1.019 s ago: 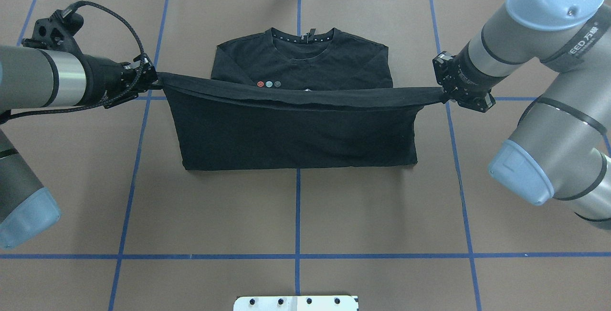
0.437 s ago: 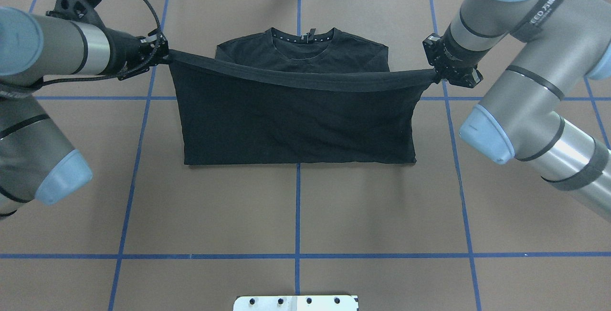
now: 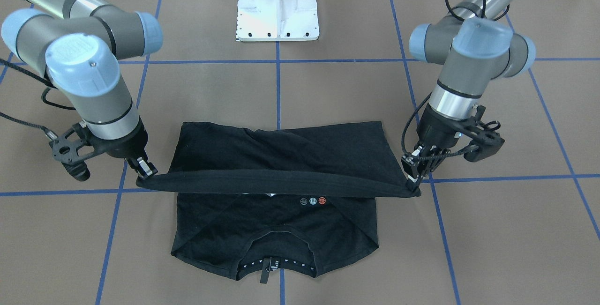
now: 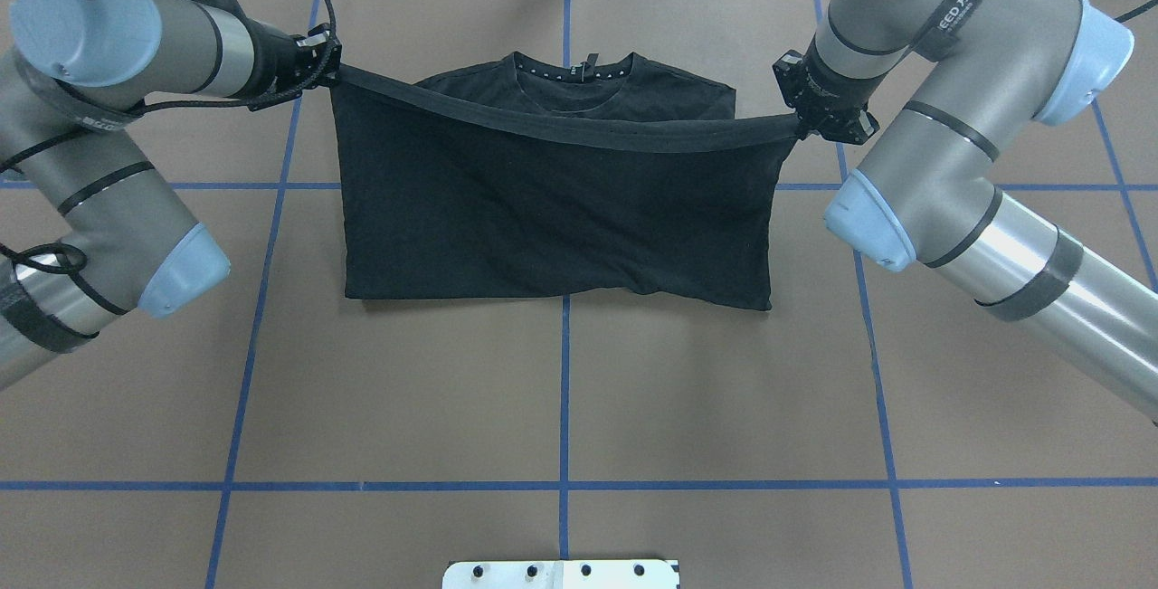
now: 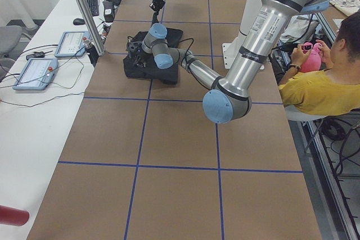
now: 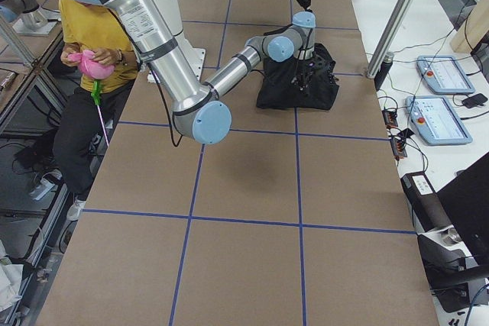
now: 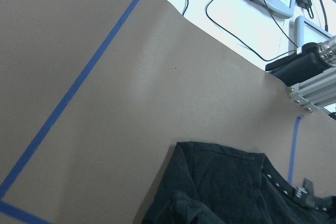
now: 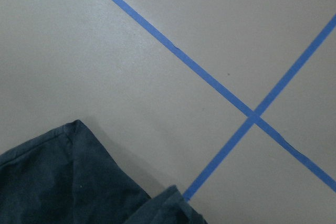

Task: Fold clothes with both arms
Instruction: 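Lift both hem corners and fold them toward the collar with both grippers, then release the hem corners near the collar with both grippers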

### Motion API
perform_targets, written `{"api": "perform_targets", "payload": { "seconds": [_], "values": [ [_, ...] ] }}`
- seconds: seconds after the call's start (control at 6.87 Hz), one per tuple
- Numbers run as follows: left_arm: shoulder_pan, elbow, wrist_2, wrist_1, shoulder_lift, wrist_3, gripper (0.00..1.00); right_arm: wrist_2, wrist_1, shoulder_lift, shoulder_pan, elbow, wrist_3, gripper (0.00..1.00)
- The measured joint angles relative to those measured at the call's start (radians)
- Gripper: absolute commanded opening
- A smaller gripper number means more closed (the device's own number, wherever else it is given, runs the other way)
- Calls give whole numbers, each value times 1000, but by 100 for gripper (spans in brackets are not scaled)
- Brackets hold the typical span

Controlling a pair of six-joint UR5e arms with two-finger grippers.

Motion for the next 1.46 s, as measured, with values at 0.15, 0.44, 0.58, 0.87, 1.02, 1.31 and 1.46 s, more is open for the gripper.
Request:
{"api": "perform_targets", "payload": {
  "seconds": [0.15,0.44,0.58,0.87,1.02,1.31,1.46],
  "values": [
    [0,43,4,-31,-10,3,0,-11,42,25,-1,-56,0,0],
    [-1,96,20,-63,-27,4,0,-29,65,100,-2,-170,-2,0],
    [-1,122,28,-86,-35,4,0,-51,68,128,-3,-211,-4,0],
    [-2,194,51,-139,-54,3,31,-82,128,152,-3,-283,-5,55],
    [-2,250,70,-185,-64,3,66,-94,162,158,-2,-316,-6,100],
    [-6,334,108,-264,-88,4,92,-141,227,215,-3,-402,-5,100],
    [-8,345,115,-278,-93,4,94,-149,243,234,-3,-421,-4,100]
  ]
}}
